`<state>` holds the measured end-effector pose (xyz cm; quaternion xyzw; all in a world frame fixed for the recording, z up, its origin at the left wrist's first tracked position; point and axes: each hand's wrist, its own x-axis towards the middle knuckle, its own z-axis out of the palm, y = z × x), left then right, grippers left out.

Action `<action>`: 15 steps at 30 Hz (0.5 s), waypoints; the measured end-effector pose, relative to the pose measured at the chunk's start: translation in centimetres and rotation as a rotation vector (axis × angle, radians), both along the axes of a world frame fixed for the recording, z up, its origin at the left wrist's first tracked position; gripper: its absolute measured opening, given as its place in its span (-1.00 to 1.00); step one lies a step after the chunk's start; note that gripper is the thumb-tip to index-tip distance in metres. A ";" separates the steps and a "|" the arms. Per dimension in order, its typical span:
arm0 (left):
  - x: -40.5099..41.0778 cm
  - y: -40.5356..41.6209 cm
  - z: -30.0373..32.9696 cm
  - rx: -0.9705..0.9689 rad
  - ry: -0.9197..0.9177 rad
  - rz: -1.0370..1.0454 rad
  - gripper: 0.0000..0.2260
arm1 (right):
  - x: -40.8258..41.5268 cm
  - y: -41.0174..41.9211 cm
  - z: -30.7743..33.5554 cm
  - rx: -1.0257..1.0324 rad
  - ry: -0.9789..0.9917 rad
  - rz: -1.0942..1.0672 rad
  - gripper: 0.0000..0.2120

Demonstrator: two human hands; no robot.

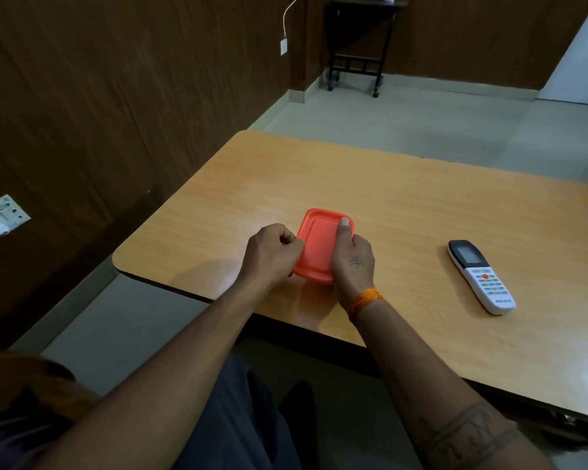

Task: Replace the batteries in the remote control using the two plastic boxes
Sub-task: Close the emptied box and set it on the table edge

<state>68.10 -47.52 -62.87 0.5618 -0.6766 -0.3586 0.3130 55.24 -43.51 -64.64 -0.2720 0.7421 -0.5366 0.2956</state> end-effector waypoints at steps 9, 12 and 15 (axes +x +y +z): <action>-1.3 0.9 1.0 0.186 0.171 0.084 -0.13 | 2.0 1.1 0.7 -0.105 0.067 0.054 -0.24; -1.4 0.8 0.9 0.202 0.204 0.092 -0.13 | 1.8 1.1 0.4 -0.147 0.031 0.052 -0.30; -1.5 0.7 0.9 0.208 0.188 0.107 -0.17 | 1.7 0.8 -0.2 -0.151 -0.001 0.047 -0.33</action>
